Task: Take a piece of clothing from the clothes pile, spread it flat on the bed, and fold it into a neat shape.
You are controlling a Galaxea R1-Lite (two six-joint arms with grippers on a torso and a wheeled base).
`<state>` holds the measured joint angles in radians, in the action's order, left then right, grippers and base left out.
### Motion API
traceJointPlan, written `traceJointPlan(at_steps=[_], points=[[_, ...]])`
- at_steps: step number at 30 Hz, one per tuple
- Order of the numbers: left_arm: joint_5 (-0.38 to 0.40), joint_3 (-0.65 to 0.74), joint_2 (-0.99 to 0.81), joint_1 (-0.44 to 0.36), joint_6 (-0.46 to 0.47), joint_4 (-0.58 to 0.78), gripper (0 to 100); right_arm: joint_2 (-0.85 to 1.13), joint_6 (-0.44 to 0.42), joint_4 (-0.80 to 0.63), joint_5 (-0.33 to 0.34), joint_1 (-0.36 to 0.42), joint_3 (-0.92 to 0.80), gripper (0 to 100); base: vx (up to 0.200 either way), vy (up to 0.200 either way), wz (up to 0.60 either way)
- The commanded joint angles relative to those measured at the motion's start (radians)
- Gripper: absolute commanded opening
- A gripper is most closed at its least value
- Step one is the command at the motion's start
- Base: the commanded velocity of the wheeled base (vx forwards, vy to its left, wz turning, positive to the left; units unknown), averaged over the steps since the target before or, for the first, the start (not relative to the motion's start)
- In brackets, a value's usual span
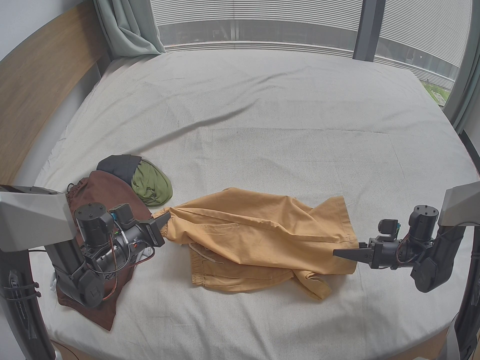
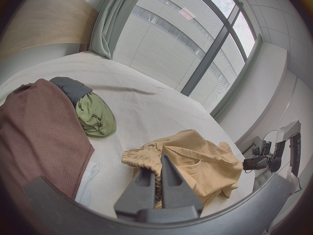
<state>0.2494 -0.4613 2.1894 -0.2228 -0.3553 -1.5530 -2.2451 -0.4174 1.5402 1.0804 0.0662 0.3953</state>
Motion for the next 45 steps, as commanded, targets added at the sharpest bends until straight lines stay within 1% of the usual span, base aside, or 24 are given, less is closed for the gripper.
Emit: traceJointPlan(at_steps=[1,14,15,26,29,32,38,45], points=[[0.001,0.000,-0.002,-0.001,-0.001,-0.004,0,-0.005,0.000,0.001,-0.002,0.007,0.011,100,0.000,0.000,0.00],[0.001,-0.002,0.000,0.000,-0.001,-0.004,0,-0.010,0.000,0.001,-0.004,0.000,0.040,100,0.000,0.000,0.00],[-0.001,0.000,-0.002,-0.001,-0.001,-0.004,0,-0.010,0.000,0.001,-0.004,0.000,0.042,0,0.000,0.000,0.00],[-0.001,-0.007,0.000,-0.003,-0.001,-0.004,0,-0.011,0.011,0.001,-0.005,-0.003,0.050,0,0.000,0.000,0.00],[0.001,-0.008,-0.007,-0.007,-0.014,-0.004,0,0.001,0.012,0.001,-0.005,0.000,0.033,0,0.000,0.000,0.00],[0.005,-0.014,-0.022,-0.009,-0.017,-0.004,0,0.052,0.012,0.001,-0.004,0.009,0.002,0,0.000,0.000,0.00],[0.042,-0.042,-0.048,0.005,-0.019,-0.004,0,0.127,0.012,0.000,-0.005,0.018,-0.038,0,0.000,0.000,0.00],[0.048,-0.077,-0.094,0.019,-0.034,-0.004,0,0.205,0.009,0.000,-0.016,0.032,-0.061,0,0.000,0.000,0.00]])
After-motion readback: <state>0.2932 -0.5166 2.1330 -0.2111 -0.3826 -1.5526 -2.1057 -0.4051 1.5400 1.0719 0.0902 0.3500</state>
